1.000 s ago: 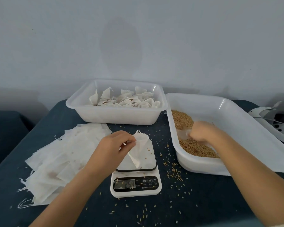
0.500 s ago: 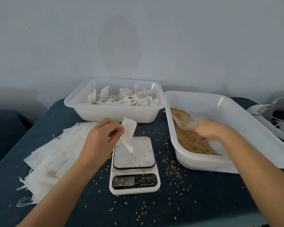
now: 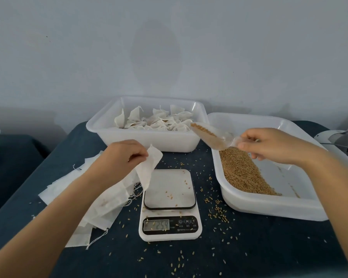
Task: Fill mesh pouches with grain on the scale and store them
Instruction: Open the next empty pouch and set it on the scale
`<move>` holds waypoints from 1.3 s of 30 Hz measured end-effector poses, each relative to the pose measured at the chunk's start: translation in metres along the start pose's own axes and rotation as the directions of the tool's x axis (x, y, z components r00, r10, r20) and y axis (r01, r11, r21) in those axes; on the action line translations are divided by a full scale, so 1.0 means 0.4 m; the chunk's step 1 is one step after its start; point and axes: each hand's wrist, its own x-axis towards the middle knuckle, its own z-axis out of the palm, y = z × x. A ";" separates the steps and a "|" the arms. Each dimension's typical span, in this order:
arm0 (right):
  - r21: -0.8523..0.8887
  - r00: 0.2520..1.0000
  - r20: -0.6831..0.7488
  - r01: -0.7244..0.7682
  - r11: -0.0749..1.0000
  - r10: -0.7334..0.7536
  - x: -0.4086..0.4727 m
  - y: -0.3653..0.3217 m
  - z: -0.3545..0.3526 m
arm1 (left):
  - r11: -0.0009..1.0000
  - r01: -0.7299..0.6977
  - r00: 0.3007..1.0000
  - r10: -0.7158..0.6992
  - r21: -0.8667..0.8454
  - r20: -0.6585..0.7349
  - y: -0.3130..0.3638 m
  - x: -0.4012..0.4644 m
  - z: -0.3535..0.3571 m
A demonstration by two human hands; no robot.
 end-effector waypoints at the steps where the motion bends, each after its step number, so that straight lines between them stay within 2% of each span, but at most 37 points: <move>1: 0.014 0.999 0.028 0.041 0.999 -0.041 -0.001 -0.010 0.004 | 1.000 -0.013 0.999 0.012 0.024 0.041 -0.005 0.003 -0.007; 5: 0.029 0.976 0.141 0.164 0.986 -0.167 0.002 -0.042 0.039 | 0.997 -0.045 0.986 0.035 0.063 0.161 -0.013 0.012 -0.025; 11: -0.033 0.930 0.226 0.306 0.951 -0.291 0.016 -0.064 0.084 | 0.993 -0.105 0.976 0.093 0.048 0.199 -0.011 0.011 -0.027; 28: -0.256 0.891 0.390 0.348 0.902 -0.233 0.035 -0.131 0.040 | 0.984 -0.179 0.947 0.180 -0.028 0.266 0.012 -0.002 -0.017; 39: -0.378 0.885 0.430 0.356 0.855 -0.178 0.032 -0.201 -0.008 | 0.979 -0.189 0.930 0.202 -0.071 0.307 0.030 0.000 -0.011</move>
